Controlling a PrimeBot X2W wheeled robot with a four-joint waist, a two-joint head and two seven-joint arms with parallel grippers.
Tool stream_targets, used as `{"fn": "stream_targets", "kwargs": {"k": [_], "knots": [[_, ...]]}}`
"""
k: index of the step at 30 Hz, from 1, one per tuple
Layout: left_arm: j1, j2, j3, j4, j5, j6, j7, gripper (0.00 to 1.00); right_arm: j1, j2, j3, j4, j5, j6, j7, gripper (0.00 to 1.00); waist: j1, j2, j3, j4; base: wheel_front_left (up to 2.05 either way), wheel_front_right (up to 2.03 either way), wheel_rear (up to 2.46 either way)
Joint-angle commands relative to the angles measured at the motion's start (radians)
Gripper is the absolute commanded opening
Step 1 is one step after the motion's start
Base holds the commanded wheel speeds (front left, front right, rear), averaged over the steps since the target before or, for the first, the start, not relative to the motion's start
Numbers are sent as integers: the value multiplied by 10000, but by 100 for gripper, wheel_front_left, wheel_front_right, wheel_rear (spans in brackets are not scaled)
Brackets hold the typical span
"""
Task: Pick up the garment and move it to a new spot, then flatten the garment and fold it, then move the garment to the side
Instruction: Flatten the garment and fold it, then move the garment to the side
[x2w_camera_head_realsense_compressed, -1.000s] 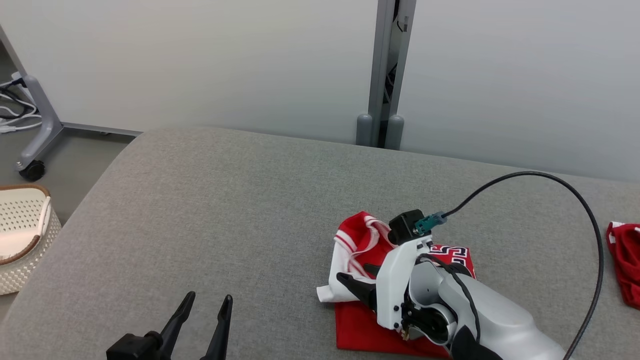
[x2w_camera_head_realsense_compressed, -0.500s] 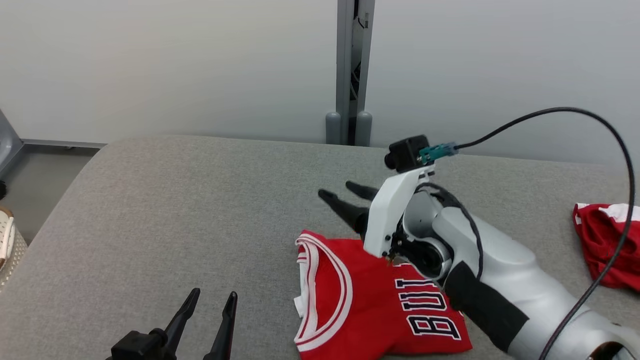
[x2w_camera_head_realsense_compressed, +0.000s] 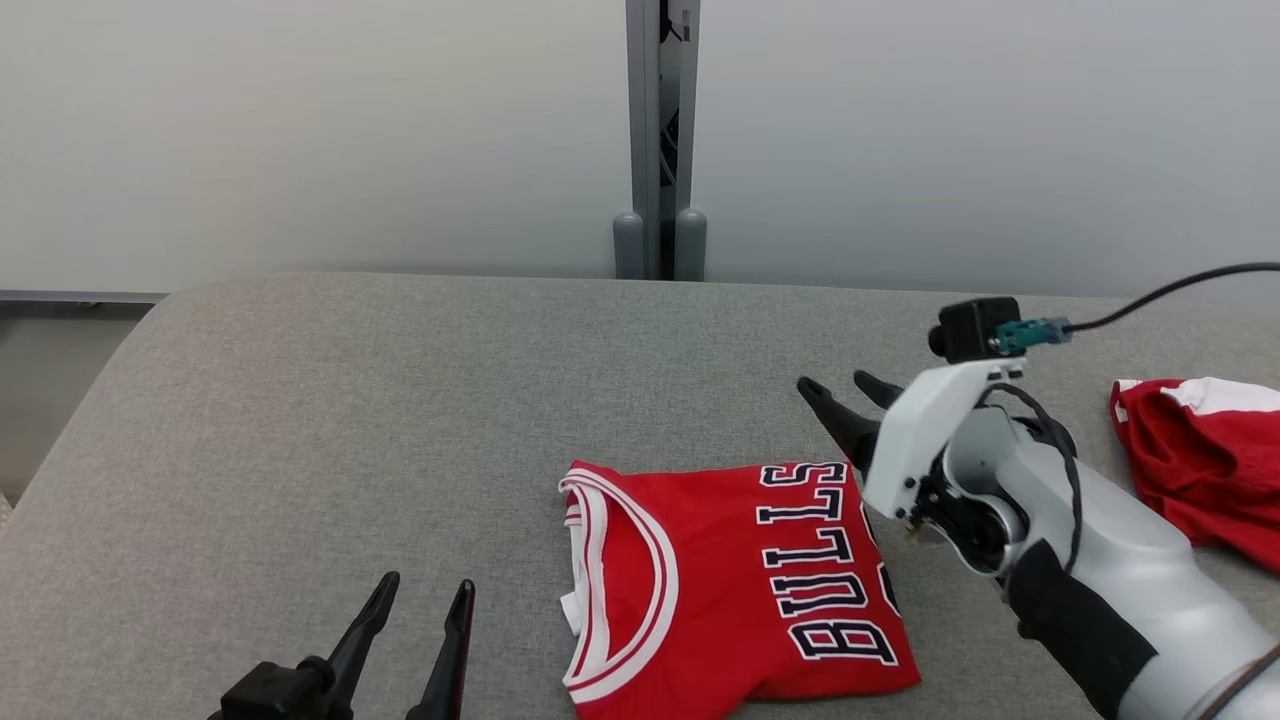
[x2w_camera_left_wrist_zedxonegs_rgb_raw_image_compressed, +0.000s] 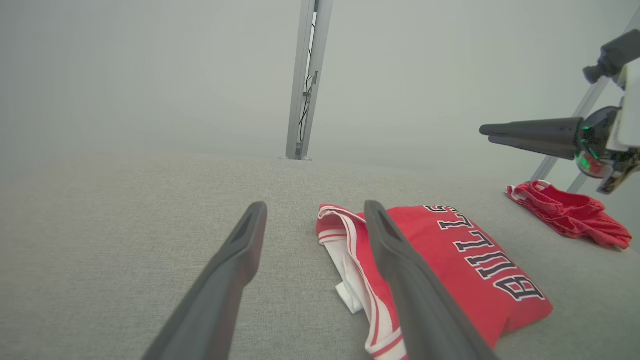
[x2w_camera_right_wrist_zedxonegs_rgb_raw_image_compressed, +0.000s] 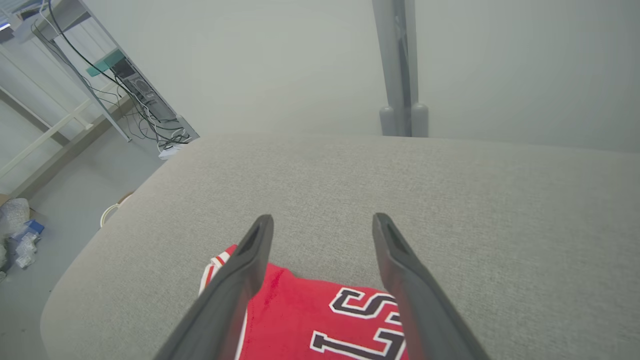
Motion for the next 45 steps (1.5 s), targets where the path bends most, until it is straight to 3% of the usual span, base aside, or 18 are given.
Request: {"fn": "stream_targets", "kwargs": {"k": [1,8,15,25,34,35,36,39,41,45], "knots": [[45,37,3,-38,56,32,-2,100,254,-229,47,-61,-16,1,52,100,0,0,32,-25,0,0,0],[8,80,-22,-121,79,71,6,100,1406,-1489,365,-600,42,1,633,100,0,0,235,-44,0,0,0],[-254,99,-28,-188,125,64,13,100,2116,-2301,384,-1548,659,1,1677,100,0,0,571,177,0,0,0],[-388,130,-66,-131,165,107,43,100,2324,-2569,312,-1677,1282,1,2639,100,0,0,749,744,0,0,0],[-397,162,-104,-121,132,122,43,100,2219,-2209,423,-1259,1506,1,3037,100,0,0,769,1034,0,0,0],[-404,165,-111,-119,129,125,47,100,2201,-2150,448,-1188,1501,1,3038,79,0,0,769,1053,0,0,0],[-410,168,-118,-118,126,127,54,100,2179,-2095,475,-1131,1490,1,2996,49,0,0,768,1071,0,0,0],[-412,181,-128,-112,101,130,50,100,2155,-1981,582,-1051,1407,1,2862,27,0,0,758,1105,0,0,0],[-384,192,-126,-105,84,153,55,100,2105,-1969,632,-991,1324,1,2665,0,0,0,744,1102,0,0,0],[-272,211,-119,-112,66,207,60,100,1991,-2023,735,-981,1262,1,2409,0,0,0,680,1019,0,0,0]]}}
